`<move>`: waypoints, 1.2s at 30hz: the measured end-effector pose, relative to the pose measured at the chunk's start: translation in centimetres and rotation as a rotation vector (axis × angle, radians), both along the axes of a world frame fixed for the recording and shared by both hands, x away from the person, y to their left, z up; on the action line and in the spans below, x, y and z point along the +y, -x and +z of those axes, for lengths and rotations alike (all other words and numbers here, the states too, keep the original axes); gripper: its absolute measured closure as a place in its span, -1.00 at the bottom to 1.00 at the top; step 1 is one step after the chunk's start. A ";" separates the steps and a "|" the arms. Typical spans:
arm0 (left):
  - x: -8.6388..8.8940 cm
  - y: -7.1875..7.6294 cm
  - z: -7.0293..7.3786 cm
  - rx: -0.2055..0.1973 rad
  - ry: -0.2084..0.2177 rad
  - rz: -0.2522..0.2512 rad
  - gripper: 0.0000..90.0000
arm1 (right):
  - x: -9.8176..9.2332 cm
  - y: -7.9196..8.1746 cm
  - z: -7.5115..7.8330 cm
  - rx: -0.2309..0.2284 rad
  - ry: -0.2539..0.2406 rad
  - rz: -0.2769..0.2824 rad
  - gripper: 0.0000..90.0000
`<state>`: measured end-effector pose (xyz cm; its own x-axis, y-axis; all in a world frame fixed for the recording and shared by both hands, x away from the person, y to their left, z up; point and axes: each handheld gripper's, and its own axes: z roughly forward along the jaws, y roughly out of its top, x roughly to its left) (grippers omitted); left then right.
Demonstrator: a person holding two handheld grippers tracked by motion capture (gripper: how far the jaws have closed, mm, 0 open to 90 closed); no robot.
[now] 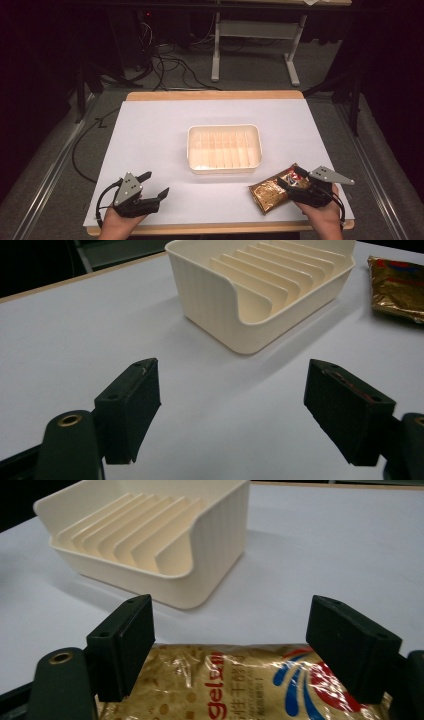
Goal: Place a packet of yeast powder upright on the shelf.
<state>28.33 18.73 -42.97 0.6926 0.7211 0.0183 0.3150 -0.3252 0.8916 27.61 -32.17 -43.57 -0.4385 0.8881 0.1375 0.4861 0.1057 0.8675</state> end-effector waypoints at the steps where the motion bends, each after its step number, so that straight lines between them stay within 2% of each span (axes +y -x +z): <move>1: 0.0 0.0 0.0 -0.002 -0.001 -0.001 -0.49 | -0.3 0.0 -0.1 0.006 -0.001 -0.012 -0.55; 4: 0.0 0.0 0.0 -0.003 -0.008 -0.003 -0.49 | -1.2 -0.1 -0.2 0.011 0.001 -0.042 -0.54; 11: -0.1 -0.1 -0.1 0.001 -0.020 -0.005 -0.49 | -2.9 -0.5 -0.9 0.065 -0.004 -0.097 -0.51; 18: -0.3 -0.1 -0.2 0.010 -0.029 -0.015 -0.50 | -4.1 -0.5 -1.2 0.095 -0.036 -0.136 -0.46; 23: -0.4 -0.1 -0.3 0.010 -0.038 -0.021 -0.50 | -5.6 -0.5 -1.7 0.121 -0.070 -0.187 -0.42; 26: -0.4 -0.1 -0.3 0.011 -0.039 -0.022 -0.50 | -6.0 -0.5 -1.9 0.130 -0.077 -0.194 -0.41; 29: -0.4 -0.1 -0.3 0.010 -0.040 -0.022 -0.50 | -6.4 -0.5 -2.1 0.154 -0.091 -0.209 -0.41; 31: -0.4 -0.1 -0.3 0.010 -0.040 -0.022 -0.50 | -6.7 -0.5 -2.2 0.175 -0.120 -0.235 -0.45; 33: -0.5 -0.1 -0.3 0.008 -0.044 -0.023 -0.50 | -6.8 -0.5 -2.3 0.198 -0.147 -0.241 -0.49; 36: -0.5 -0.1 -0.3 0.007 -0.047 -0.023 -0.50 | -6.7 -0.7 -2.6 0.238 -0.160 -0.241 -0.52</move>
